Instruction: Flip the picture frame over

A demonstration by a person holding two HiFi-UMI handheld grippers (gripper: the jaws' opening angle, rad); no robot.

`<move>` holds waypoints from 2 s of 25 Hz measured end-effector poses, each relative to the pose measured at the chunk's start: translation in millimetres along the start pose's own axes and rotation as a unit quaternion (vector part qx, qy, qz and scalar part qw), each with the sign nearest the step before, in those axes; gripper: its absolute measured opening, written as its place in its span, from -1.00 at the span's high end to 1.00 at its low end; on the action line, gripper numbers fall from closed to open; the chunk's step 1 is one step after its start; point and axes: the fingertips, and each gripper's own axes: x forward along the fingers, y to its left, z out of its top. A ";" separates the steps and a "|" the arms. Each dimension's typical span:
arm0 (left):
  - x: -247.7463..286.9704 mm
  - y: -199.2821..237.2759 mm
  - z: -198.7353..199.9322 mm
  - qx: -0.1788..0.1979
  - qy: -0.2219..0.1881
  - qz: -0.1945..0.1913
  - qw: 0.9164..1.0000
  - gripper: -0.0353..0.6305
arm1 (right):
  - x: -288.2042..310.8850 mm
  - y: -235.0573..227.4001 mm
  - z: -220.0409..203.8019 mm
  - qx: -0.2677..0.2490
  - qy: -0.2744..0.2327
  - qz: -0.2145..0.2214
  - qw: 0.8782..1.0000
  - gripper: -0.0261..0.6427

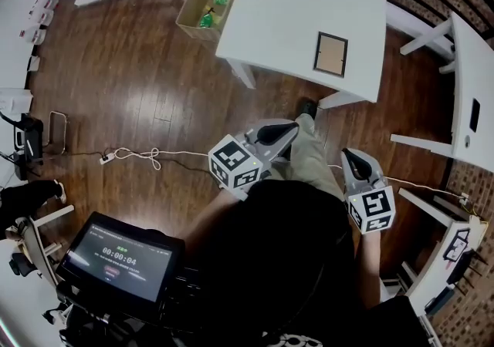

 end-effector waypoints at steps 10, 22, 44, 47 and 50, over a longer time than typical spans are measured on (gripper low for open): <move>21.1 13.4 10.5 0.015 0.017 0.012 1.000 0.85 | 17.0 -27.7 20.9 -0.015 -0.015 0.012 1.000 0.94; 91.5 50.3 -2.2 0.031 0.115 -0.008 0.993 0.80 | 57.3 -90.5 9.2 0.010 0.027 0.020 0.999 0.94; 170.2 161.8 -81.6 0.027 0.295 0.075 0.952 0.44 | 164.7 -167.6 -47.1 0.018 0.153 0.072 0.985 0.63; 177.8 173.0 -93.8 0.018 0.316 0.084 0.945 0.43 | 177.1 -177.8 -58.0 0.019 0.168 0.078 0.982 0.60; 181.6 182.1 -103.5 0.014 0.336 0.088 0.938 0.41 | 189.6 -182.7 -64.2 0.022 0.180 0.082 0.980 0.55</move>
